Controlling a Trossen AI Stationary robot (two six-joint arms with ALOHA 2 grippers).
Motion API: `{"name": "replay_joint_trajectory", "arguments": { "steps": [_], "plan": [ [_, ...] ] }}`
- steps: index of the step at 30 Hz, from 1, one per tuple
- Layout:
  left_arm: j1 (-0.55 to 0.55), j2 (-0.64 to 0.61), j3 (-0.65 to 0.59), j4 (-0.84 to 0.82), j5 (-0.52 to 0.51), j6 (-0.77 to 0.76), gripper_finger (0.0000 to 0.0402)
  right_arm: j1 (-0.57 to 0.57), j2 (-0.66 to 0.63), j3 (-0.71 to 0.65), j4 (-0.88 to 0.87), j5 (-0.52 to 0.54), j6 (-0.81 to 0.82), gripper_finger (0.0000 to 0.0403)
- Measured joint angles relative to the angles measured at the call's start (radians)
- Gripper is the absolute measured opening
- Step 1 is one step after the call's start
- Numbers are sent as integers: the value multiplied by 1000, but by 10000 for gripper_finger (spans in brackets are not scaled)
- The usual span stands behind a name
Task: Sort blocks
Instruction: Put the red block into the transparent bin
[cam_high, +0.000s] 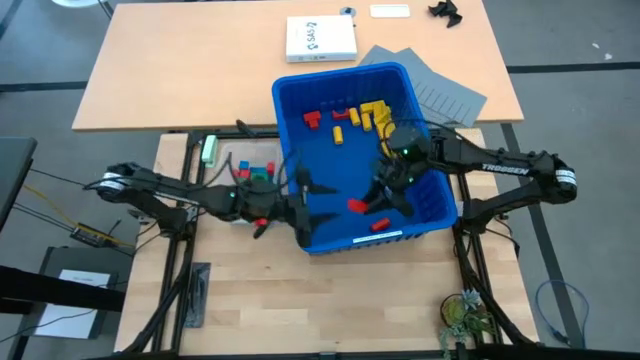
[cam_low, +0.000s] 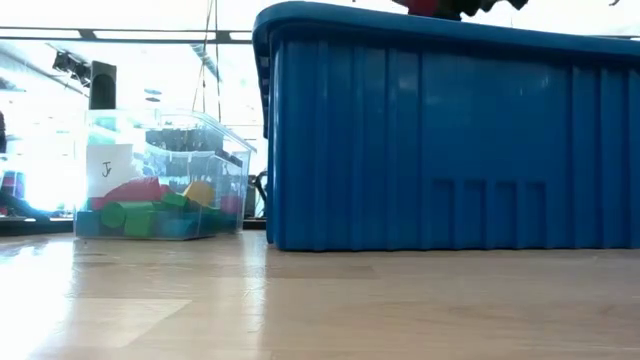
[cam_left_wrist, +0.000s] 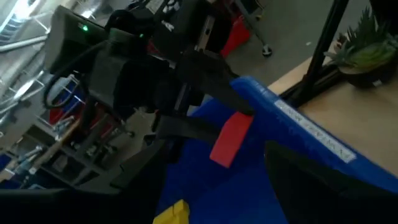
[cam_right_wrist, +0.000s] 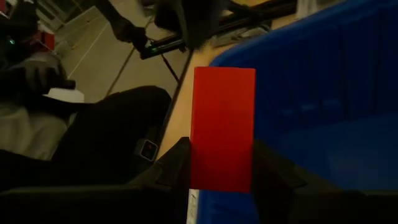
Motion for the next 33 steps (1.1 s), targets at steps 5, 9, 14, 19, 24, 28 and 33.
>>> {"name": "replay_joint_trajectory", "arguments": {
  "steps": [5, 9, 14, 19, 24, 28, 33],
  "plan": [
    [-10, 87, 10, 86, 39, -1, 276, 61, 1, 0, 39, 36, 21, 125],
    [-14, 148, 58, 82, 43, -1, 275, 77, 1, 0, 57, 60, 48, 125],
    [-19, 193, 113, 83, 51, -1, 264, 78, 12, 0, 50, 61, 56, 125],
    [-19, 220, 121, 70, 49, 2, 227, 79, 19, 0, 48, 55, 57, 125],
    [-21, 225, 122, 63, 15, 29, 154, 79, 20, 0, 47, 46, 75, 125],
    [-24, 227, 122, 66, -12, 40, 81, 79, 19, 0, 51, 43, 82, 142],
    [-24, 227, 139, 18, -67, -8, 65, 76, 18, 0, 79, 39, 72, 244]
  ]
}}
